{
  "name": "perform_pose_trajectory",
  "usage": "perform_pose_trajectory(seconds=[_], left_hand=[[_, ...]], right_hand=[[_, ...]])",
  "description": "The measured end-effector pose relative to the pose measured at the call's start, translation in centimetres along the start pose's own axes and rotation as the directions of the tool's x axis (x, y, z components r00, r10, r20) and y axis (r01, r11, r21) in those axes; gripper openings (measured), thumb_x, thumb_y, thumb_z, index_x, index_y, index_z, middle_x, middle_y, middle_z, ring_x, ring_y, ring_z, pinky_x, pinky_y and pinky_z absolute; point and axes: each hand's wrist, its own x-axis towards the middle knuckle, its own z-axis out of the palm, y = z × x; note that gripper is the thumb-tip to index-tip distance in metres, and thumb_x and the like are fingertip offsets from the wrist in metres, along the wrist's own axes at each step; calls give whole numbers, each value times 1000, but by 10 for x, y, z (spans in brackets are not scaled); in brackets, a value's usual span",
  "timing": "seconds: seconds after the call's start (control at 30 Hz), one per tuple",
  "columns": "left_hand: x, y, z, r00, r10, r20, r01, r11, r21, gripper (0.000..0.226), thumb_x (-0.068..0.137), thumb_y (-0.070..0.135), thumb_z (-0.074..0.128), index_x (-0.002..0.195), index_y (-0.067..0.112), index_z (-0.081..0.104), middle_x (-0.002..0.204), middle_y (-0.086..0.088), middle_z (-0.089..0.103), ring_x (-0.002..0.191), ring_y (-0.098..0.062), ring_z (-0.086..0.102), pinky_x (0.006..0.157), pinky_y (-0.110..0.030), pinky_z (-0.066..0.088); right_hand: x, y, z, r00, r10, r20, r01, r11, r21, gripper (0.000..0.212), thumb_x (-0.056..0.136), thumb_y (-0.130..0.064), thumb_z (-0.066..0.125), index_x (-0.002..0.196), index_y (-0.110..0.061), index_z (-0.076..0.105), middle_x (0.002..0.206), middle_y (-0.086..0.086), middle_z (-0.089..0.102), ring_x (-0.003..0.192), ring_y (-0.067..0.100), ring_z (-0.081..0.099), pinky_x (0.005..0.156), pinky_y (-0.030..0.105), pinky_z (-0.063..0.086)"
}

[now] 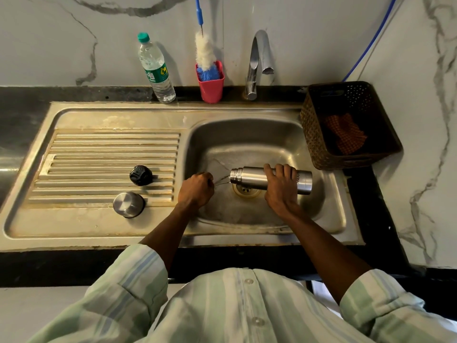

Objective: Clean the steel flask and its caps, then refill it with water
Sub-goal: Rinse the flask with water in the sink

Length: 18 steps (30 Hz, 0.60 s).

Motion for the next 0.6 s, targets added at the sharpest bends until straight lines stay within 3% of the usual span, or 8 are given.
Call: perform_pose_trajectory(seconds=[0.13,0.37,0.6], left_hand=[[-1,-1,1,1000,1,-2,-1,1000,3,19,95,23,55,110,20,66,109,-2,68,89,-21,65,80,-38,57],[-1,0,1,1000,3,-12,-3,1000,-2,18,95,23,55,109,20,67,108,-2,68,90,-20,65,81,-37,56],[-2,0,0,1000,9,-11,-9,1000,-3,17,96,23,55,108,20,66,107,-2,68,88,-18,64,80,-35,56]], right_hand=[[2,0,-4,1000,-7,28,7,1000,-4,65,65,-15,77,126,-16,56,113,14,61,106,33,51,96,44,37],[5,-1,-8,1000,-5,-14,5,1000,0,60,60,-7,75,117,-5,57,109,16,64,100,34,54,92,44,42],[12,-5,-14,998,-53,-38,51,997,-52,51,66,-10,73,115,-7,57,110,16,62,102,33,54,96,45,40]])
